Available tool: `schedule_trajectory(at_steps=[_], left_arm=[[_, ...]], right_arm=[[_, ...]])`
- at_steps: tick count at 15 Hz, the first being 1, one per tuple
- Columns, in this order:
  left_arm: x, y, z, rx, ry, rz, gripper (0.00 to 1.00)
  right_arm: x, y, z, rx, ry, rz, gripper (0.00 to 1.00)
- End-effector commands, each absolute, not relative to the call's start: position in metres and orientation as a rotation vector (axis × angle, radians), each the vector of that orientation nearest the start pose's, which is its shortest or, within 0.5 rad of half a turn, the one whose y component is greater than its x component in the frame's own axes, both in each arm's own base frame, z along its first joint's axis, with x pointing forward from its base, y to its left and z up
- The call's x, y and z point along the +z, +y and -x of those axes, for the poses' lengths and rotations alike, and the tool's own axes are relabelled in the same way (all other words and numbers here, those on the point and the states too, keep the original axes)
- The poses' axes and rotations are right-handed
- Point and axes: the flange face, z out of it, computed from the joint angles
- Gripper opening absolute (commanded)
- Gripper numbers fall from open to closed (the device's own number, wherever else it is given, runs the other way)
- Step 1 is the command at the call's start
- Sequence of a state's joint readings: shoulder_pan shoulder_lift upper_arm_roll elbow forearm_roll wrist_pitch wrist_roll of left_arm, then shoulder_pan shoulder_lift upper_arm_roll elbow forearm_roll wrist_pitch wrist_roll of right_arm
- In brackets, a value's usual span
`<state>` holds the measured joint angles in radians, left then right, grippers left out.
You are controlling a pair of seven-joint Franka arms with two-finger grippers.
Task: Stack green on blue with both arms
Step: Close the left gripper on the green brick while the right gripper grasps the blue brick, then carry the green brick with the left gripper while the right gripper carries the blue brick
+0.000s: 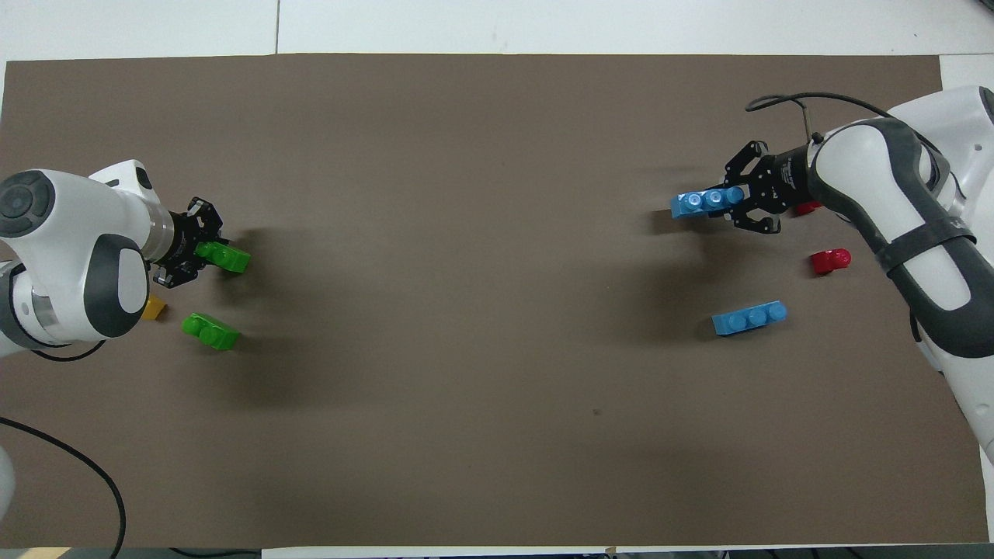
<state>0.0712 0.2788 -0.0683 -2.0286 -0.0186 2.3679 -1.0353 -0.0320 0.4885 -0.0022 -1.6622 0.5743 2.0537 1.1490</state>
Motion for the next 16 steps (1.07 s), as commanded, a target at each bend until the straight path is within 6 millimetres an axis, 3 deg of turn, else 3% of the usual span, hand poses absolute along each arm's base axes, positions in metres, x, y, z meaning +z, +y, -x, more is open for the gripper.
schedule_trajectory(at_steps=[1, 5, 7, 11, 13, 14, 16], left_arm=[[0.353, 0.002, -0.614, -0.026, -1.602, 2.742, 0.00], [0.406, -0.007, -0.624, 0.043, -1.652, 2.680, 0.00], [0.429, -0.027, -0.625, 0.051, -1.727, 2.625, 0.00], [0.459, -0.094, -0.608, 0.020, -1.869, 2.476, 0.00], [0.462, -0.132, -0.598, 0.020, -1.940, 2.408, 0.00], [0.463, -0.153, -0.592, 0.016, -1.949, 2.392, 0.00], [0.466, -0.193, -0.580, -0.007, -1.995, 2.352, 0.00]], right_arm=[[0.356, 0.066, -0.671, 0.515, 1.897, 1.930, 0.00], [0.374, 0.169, -0.661, 0.559, 1.971, 1.802, 0.00], [0.373, 0.222, -0.649, 0.540, 1.973, 1.774, 0.00], [0.359, 0.306, -0.615, 0.540, 1.955, 1.695, 0.00], [0.338, 0.339, -0.587, 0.514, 1.926, 1.760, 0.00], [0.332, 0.354, -0.578, 0.513, 1.902, 1.795, 0.00], [0.326, 0.365, -0.570, 0.525, 1.889, 1.828, 0.00]])
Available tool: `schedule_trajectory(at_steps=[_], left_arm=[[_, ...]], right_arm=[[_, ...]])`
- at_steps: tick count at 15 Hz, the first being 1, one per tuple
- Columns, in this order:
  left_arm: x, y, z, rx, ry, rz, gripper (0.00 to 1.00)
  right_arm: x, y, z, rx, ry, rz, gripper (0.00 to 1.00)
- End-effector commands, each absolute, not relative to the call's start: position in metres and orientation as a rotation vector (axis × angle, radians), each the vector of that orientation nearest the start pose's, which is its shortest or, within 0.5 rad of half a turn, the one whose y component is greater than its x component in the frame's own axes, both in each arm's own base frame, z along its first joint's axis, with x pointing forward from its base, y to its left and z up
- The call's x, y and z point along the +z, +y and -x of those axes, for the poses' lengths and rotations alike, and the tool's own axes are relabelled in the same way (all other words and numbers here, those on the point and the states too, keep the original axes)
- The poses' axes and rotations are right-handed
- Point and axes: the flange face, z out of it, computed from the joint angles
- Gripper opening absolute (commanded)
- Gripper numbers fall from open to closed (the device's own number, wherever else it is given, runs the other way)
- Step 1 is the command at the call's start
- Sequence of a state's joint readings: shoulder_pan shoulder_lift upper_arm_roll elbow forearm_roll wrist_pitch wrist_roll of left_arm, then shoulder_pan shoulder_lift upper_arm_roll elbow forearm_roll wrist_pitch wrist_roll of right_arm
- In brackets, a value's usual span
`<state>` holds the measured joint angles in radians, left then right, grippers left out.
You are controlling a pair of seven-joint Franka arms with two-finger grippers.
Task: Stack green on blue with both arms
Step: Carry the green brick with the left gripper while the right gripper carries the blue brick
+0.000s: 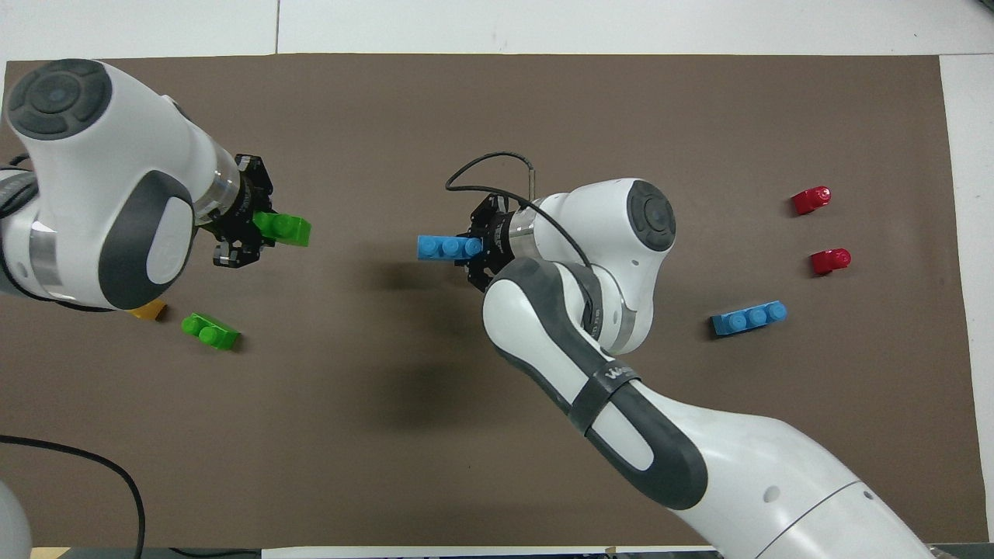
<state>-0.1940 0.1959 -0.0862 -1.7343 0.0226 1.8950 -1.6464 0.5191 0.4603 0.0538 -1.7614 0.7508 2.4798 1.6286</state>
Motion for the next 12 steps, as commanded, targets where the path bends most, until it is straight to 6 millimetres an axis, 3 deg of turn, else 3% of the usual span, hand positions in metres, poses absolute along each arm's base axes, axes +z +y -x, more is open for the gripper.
schedule_trajectory(at_steps=[1, 3, 6, 12], left_arm=[[0.465, -0.209, -0.574, -0.014, -2.013, 2.338, 0.00], [0.465, -0.234, -0.563, -0.022, -2.037, 2.325, 0.00], [0.457, -0.255, -0.544, -0.021, -2.088, 2.261, 0.00], [0.441, -0.267, -0.526, -0.050, -2.192, 2.214, 0.00]], right_arm=[[0.322, 0.377, -0.562, 0.531, 1.878, 1.853, 0.00], [0.308, 0.387, -0.551, 0.541, 1.879, 1.886, 0.00], [0.298, 0.385, -0.547, 0.549, 1.894, 1.896, 0.00], [0.282, 0.380, -0.537, 0.557, 1.922, 1.919, 0.00]])
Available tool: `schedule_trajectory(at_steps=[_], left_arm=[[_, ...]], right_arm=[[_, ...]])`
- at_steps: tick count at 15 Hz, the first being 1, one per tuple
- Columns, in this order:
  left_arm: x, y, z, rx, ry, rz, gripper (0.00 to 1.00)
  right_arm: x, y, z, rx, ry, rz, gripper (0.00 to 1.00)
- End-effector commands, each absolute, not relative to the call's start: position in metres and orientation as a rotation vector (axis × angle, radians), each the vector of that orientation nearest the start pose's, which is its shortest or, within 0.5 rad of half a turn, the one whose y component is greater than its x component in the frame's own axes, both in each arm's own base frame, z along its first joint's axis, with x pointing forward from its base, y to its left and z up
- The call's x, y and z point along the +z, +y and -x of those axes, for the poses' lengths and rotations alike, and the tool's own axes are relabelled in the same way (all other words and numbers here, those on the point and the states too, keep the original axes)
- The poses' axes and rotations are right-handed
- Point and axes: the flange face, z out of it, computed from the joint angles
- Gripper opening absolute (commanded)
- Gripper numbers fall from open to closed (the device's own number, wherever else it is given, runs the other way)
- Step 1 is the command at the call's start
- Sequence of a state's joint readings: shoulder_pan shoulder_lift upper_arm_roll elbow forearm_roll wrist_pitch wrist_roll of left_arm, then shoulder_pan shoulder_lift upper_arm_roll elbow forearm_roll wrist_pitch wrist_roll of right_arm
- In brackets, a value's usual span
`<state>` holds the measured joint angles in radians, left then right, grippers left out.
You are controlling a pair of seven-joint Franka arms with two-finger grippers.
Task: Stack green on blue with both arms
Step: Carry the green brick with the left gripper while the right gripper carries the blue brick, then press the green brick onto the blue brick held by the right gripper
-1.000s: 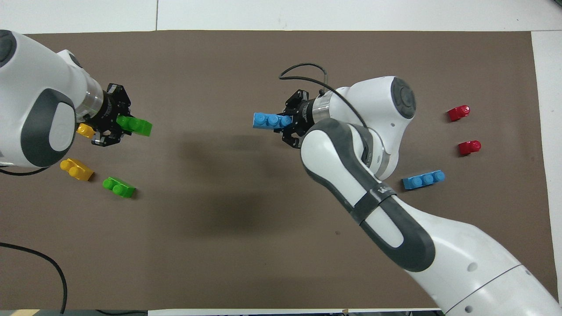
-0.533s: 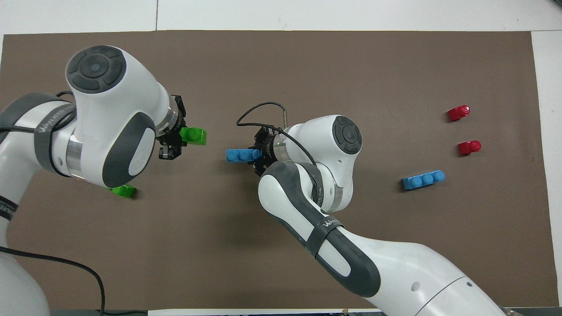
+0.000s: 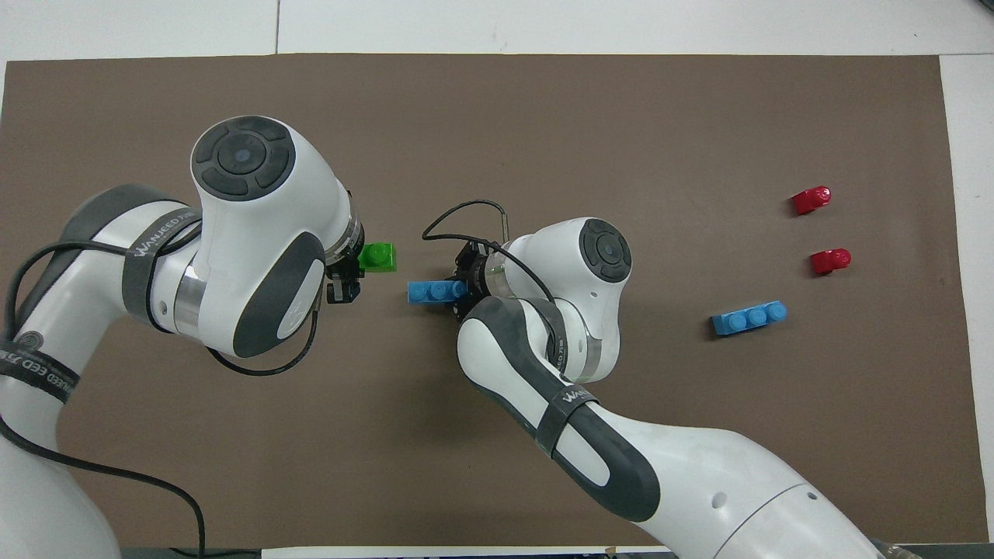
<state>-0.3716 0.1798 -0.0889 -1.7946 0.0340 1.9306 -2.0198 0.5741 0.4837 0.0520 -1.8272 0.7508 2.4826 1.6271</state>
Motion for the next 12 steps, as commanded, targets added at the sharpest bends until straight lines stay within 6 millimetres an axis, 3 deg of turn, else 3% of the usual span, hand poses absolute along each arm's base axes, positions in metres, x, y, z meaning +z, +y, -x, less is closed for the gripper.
schedule_trajectory(at_steps=[1, 7, 12], left_arm=[[0.436, -0.269, -0.521, -0.055, -2.197, 2.217, 0.00], [0.408, -0.300, -0.496, -0.061, -2.178, 2.265, 0.00], [0.393, -0.309, -0.484, -0.061, -2.183, 2.259, 0.00]], right_arm=[[0.279, 0.380, -0.536, 0.557, 1.924, 1.926, 0.00], [0.262, 0.371, -0.525, 0.549, 1.959, 1.966, 0.00], [0.256, 0.364, -0.522, 0.527, 1.979, 1.958, 0.00]])
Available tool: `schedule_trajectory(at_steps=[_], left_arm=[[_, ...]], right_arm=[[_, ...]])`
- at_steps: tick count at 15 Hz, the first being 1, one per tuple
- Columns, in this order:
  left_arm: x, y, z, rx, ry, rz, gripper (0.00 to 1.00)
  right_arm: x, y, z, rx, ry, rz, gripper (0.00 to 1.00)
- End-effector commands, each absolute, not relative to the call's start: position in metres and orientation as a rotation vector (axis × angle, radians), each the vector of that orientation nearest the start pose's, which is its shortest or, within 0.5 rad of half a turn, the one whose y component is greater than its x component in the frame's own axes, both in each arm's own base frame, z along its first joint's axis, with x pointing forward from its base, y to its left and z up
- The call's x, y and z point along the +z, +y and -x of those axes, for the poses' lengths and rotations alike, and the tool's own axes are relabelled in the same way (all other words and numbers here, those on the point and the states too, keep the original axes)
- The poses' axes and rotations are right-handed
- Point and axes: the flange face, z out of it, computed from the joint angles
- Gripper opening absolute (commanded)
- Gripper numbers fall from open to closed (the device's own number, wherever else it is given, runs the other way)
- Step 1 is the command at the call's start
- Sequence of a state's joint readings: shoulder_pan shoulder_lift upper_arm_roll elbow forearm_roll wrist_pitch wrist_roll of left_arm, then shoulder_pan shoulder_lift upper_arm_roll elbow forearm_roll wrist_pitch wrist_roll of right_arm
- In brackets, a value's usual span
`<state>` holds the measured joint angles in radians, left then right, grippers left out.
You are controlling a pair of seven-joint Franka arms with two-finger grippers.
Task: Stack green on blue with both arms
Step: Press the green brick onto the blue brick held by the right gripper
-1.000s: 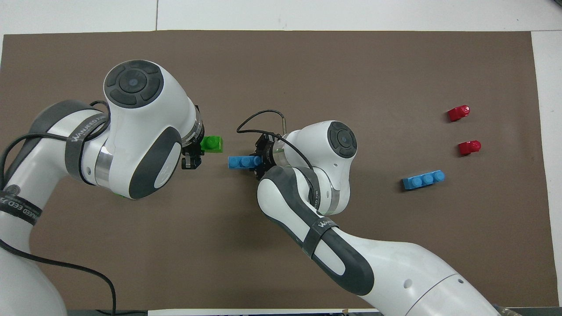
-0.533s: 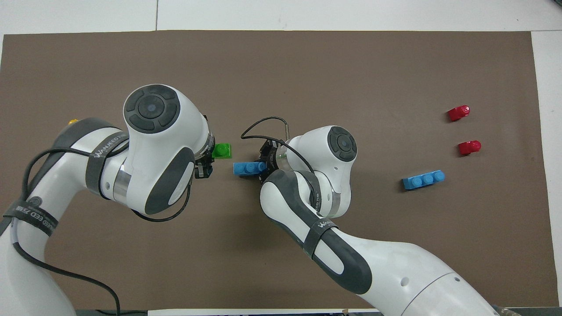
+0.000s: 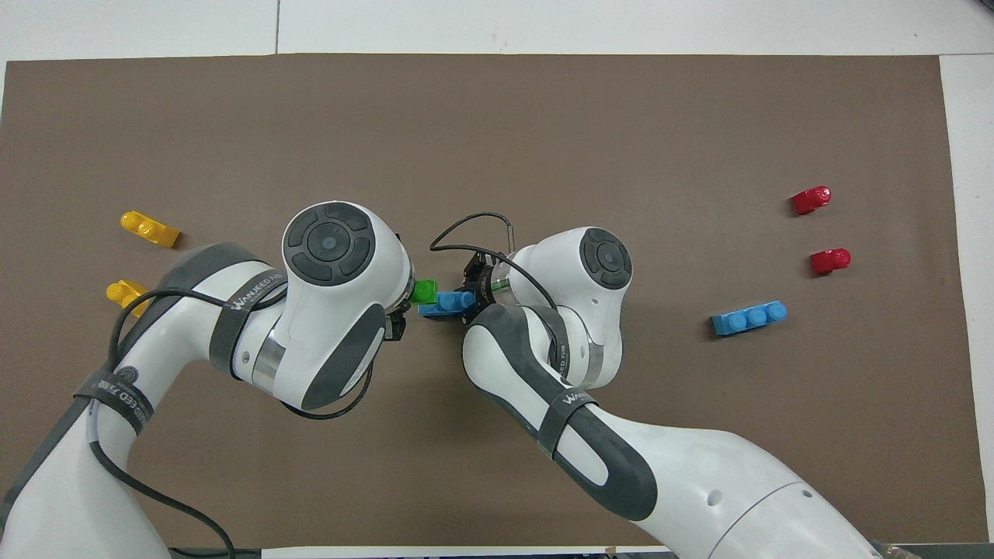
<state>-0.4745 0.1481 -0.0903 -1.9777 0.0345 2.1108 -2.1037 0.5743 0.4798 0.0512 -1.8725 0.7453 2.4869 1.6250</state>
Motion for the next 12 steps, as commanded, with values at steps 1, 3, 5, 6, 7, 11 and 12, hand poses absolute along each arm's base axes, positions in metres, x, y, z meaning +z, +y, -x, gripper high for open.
schedule_trajectory(at_steps=[1, 3, 5, 6, 7, 11, 12], left_arm=[[0.390, -0.313, -0.481, -0.064, -2.192, 2.266, 0.00], [0.382, -0.315, -0.477, -0.081, -2.185, 2.281, 0.00], [0.377, -0.316, -0.479, -0.098, -2.216, 2.279, 0.00], [0.376, -0.318, -0.478, -0.112, -2.206, 2.286, 0.00], [0.375, -0.318, -0.480, -0.117, -2.217, 2.285, 0.00], [0.363, -0.324, -0.476, -0.125, -2.215, 2.292, 0.00], [0.360, -0.327, -0.474, -0.138, -2.217, 2.289, 0.00]], right_arm=[[0.254, 0.363, -0.522, 0.520, 1.983, 1.955, 0.00], [0.253, 0.362, -0.522, 0.501, 1.984, 1.946, 0.00], [0.250, 0.359, -0.521, 0.473, 1.988, 1.932, 0.00], [0.250, 0.359, -0.521, 0.457, 1.987, 1.923, 0.00], [0.249, 0.357, -0.521, 0.452, 1.991, 1.917, 0.00], [0.249, 0.356, -0.523, 0.437, 1.989, 1.908, 0.00], [0.247, 0.355, -0.521, 0.426, 1.993, 1.904, 0.00]])
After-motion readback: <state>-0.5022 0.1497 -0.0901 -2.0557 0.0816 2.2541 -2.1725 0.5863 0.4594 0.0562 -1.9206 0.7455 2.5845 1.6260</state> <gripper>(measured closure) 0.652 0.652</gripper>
